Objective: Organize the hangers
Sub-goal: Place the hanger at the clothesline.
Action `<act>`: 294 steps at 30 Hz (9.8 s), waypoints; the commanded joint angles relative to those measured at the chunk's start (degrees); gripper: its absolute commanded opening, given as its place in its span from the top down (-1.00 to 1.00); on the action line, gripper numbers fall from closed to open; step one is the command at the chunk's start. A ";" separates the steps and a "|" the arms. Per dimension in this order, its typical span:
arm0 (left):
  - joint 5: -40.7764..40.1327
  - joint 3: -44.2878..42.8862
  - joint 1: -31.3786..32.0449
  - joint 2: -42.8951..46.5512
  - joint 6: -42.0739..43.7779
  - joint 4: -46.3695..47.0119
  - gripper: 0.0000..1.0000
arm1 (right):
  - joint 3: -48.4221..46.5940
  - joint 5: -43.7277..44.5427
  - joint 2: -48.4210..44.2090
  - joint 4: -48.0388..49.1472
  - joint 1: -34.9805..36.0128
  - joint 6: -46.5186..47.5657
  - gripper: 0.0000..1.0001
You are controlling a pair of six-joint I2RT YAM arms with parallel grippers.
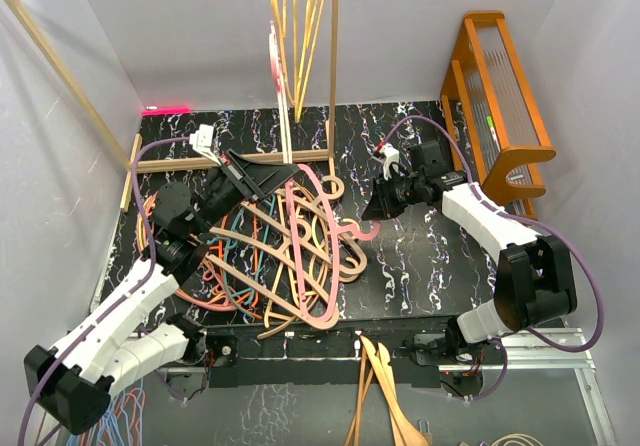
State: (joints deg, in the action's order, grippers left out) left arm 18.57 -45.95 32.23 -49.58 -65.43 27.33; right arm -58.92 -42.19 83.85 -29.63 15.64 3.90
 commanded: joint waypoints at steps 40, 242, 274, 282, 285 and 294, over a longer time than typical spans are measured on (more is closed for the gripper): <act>7.25 -30.23 -21.85 -21.10 -4.38 -5.51 1.00 | -0.29 -1.66 1.49 2.63 0.09 1.46 0.84; -21.44 -56.62 -29.06 -21.97 67.98 -66.86 1.00 | -18.78 -12.20 -4.35 -5.99 -0.54 -8.36 -0.97; -16.06 -79.92 -33.33 -41.96 68.13 -71.21 1.00 | -13.49 -5.50 -4.50 5.03 -2.31 3.93 -0.97; -13.87 -83.21 -34.53 -44.63 66.89 -69.67 1.00 | -19.34 -10.10 1.36 -2.12 -2.40 3.57 -0.97; -12.58 -82.67 -34.98 -45.43 66.66 -70.08 1.00 | -20.50 -11.39 2.73 -3.48 -2.41 3.60 -0.97; -9.60 -80.03 -35.74 -45.40 67.07 -71.85 1.00 | -25.33 -16.72 6.37 -8.79 -3.58 9.44 -0.97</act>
State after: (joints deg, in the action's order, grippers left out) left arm 6.74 -126.72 -3.09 -96.14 1.85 -43.79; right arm -80.25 -55.51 90.06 -37.82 13.32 9.45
